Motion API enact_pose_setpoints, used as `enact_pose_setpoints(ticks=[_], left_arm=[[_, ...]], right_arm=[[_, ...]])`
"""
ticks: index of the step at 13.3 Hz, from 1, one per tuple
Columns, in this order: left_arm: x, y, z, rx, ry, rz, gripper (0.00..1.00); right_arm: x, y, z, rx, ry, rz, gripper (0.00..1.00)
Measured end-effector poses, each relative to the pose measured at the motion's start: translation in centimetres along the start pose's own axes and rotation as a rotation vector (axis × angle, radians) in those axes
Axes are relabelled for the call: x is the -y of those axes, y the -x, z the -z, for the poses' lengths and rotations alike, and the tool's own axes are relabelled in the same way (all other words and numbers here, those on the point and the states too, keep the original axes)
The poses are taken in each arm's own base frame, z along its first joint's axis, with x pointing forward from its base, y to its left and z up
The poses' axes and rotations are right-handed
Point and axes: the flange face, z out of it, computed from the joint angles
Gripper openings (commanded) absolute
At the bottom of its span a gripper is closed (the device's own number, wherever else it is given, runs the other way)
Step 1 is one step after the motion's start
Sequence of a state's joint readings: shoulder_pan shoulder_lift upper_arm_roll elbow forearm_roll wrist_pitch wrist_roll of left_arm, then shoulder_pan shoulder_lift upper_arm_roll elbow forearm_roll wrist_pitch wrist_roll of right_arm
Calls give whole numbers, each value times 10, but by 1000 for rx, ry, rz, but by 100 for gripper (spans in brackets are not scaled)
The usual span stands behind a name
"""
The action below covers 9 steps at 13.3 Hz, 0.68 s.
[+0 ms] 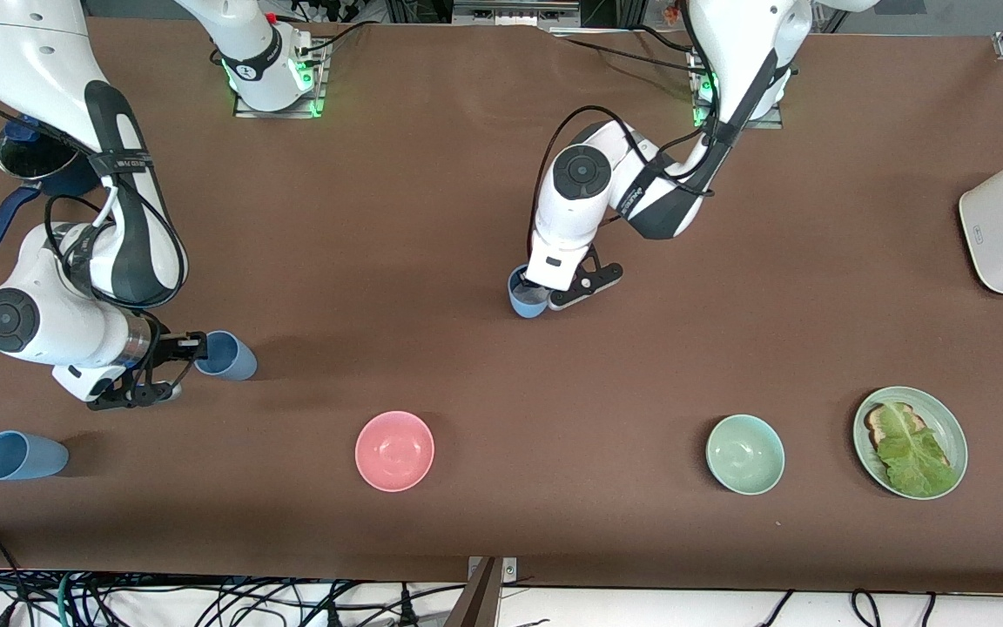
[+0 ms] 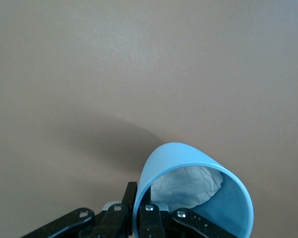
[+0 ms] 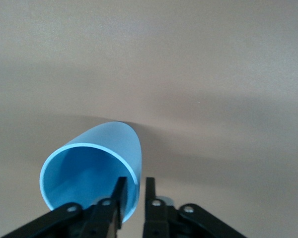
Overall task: Stack blue cups with both arms
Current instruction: 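Carry the cup with the left gripper while the right gripper grasps its cup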
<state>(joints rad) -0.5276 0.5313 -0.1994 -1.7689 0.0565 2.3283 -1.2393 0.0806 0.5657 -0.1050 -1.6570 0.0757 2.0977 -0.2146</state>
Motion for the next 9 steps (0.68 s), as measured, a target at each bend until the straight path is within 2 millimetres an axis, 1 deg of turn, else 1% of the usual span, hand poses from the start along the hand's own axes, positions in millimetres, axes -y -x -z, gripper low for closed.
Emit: enact_pose_setpoints(ticks=[4,5,7,8,9], left_arm=[[-2,-4,-7,2,-4,6,0],[-3,-5,-9,4,-4,8,0],[-6,-7,-12,6,-2,13,0],[-7,-6,-14,7,-3,13,0],[-8,-6,-16,8,-4,14,2]], right_arm=[[0,-1,1,-8,1,0,0],[0,-2,4,-16,2,1,0],[5,-9,21,-39,3,10,0],[8,-13,33,-48,1,15,0],[11,-16,45,-60,-5,18,0]])
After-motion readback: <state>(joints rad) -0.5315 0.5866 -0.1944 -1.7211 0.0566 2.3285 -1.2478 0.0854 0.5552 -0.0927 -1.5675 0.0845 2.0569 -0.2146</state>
